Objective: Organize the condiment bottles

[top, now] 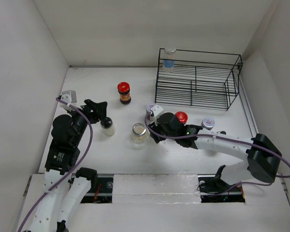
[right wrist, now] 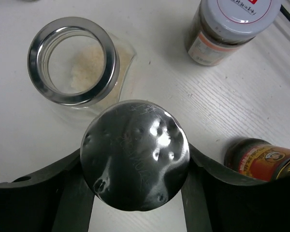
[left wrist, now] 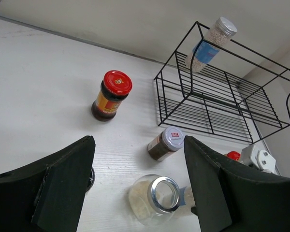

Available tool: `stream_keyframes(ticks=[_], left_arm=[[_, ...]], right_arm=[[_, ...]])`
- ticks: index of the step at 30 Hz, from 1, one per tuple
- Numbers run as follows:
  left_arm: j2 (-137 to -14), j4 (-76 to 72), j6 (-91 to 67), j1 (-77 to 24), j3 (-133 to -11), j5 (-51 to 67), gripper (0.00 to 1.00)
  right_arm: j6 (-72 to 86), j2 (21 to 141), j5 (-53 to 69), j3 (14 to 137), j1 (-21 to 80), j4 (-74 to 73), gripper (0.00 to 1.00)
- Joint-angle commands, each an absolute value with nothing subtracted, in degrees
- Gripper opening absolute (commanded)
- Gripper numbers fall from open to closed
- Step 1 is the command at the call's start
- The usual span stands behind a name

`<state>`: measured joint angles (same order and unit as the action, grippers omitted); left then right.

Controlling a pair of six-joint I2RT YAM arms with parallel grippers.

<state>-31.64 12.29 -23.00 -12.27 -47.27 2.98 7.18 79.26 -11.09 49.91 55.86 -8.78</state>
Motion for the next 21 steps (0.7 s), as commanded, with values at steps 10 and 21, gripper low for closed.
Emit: stream_keyframes(ticks=[10,21], left_arm=[[-31.82,10.11,-22.5,-12.04,-47.11,5.8,0.7],[-31.29,10.63,-22.5,-12.04,-47.11,5.8,0.7]], right_arm=[[4.04,65.84,-17.05,61.51,53.54,-3.86,0.41],[1.49,80.28,-6.52,95.21,23.76,-10.96,0.4]])
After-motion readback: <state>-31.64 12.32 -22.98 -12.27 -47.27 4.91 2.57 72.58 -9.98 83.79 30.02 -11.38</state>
